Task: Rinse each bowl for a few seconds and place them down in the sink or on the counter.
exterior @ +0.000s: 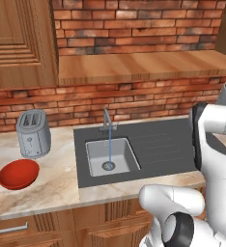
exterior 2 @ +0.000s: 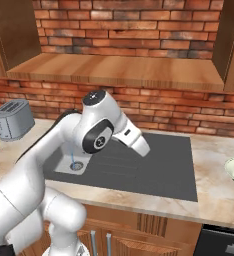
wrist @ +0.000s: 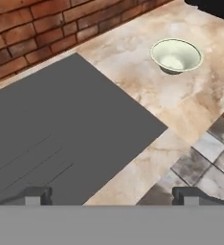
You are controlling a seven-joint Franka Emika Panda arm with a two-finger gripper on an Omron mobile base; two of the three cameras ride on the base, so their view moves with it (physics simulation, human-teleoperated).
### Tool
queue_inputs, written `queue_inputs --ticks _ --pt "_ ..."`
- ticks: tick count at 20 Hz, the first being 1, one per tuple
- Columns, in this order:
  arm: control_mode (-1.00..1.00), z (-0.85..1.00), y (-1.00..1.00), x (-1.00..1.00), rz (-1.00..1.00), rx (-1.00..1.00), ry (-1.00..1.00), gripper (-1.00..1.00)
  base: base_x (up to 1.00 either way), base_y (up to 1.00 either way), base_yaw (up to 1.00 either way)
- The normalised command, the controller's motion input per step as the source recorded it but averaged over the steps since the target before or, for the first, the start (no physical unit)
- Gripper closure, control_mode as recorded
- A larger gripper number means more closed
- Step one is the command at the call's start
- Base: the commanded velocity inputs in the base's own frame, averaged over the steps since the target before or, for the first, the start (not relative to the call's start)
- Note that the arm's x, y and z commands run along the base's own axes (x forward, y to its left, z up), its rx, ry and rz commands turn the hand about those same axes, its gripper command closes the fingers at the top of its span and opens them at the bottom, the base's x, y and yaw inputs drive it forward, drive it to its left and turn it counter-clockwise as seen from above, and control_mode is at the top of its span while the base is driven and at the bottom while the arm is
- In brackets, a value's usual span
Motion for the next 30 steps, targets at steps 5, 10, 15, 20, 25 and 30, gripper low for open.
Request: queue_inputs --ticks 5,10,15,20,25,30 --pt "-1.00 0.00 0.11 -0.93 -0.03 -0.16 -0.13 -1.00 0.00 0.00 0.00" --pt "-1.00 0.32 -0.08 -0.19 0.02 -0.22 0.03 -1.00 0.00 0.00 0.00" --pt "-1.00 0.45 -0.45 -0.01 0.11 -0.20 0.15 -1.00 0.00 0.00 0.00" --pt "-1.00 0.33 -0.52 -0.09 0.10 -0.11 0.24 -1.00 0.00 0.00 0.00" --pt "-1.00 0.13 -0.54 -0.05 0.12 -0.01 0.25 -1.00 0.00 0.00 0.00" --pt "-1.00 0.03 -0.44 -0.02 0.15 0.00 0.20 -1.00 0.00 0.00 0.00"
